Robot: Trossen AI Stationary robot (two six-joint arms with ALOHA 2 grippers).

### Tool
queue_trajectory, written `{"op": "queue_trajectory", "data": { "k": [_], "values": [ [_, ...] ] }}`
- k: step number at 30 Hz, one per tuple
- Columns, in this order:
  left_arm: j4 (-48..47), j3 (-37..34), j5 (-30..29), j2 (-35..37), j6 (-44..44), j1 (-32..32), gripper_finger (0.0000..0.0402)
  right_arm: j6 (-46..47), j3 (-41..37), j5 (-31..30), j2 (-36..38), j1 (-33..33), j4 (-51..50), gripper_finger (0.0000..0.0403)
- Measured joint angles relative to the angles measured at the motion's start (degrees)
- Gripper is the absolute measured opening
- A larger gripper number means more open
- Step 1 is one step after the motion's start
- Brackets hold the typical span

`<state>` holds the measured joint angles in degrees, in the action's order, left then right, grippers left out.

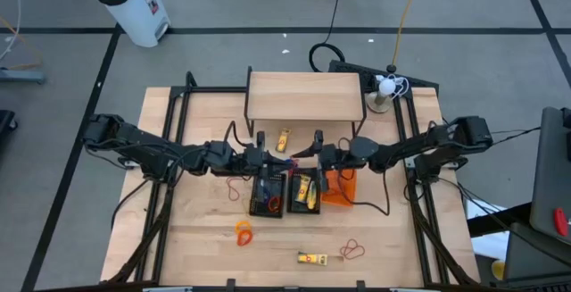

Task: Pick & Place Office Desk Supplies
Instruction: Put the rubber band into the orange basket

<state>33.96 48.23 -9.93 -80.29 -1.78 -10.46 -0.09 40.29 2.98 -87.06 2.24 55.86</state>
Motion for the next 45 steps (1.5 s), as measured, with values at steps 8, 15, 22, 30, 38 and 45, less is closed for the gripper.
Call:
{"op": "queue_trajectory", "data": {
  "k": [8, 15, 22, 30, 38, 45],
  "values": [
    [-0.9, 0.0, 1.0, 0.0, 0.4, 0.0, 0.0, -0.2, 0.7, -0.3, -0.9, -0.3, -0.2, 0.017],
    [-1.3, 0.0, 1.1, 0.0, 0.6, 0.0, 0.0, -0.2, 0.7, -0.2, -0.8, -0.3, -0.1, 0.0143],
    [-2.2, 0.0, 1.0, 0.0, 0.6, 0.0, 0.0, -3.6, 0.7, 1.4, -0.8, -0.1, -1.2, 0.0015],
    [-2.5, 0.0, 1.0, 0.0, 0.6, 0.0, 0.0, -4.0, 0.7, 1.6, -0.4, 0.1, -1.6, 0.0002],
    [-2.6, 0.0, 2.4, 0.0, 1.1, 0.0, 0.0018, -3.9, 0.7, 1.6, -0.4, 0.1, -1.8, 0.0001],
    [-3.9, 0.0, 2.4, 0.0, 3.5, 0.0, 0.0081, -3.6, 0.7, 1.6, -0.4, 0.1, -1.8, 0.0001]
  ]
}}
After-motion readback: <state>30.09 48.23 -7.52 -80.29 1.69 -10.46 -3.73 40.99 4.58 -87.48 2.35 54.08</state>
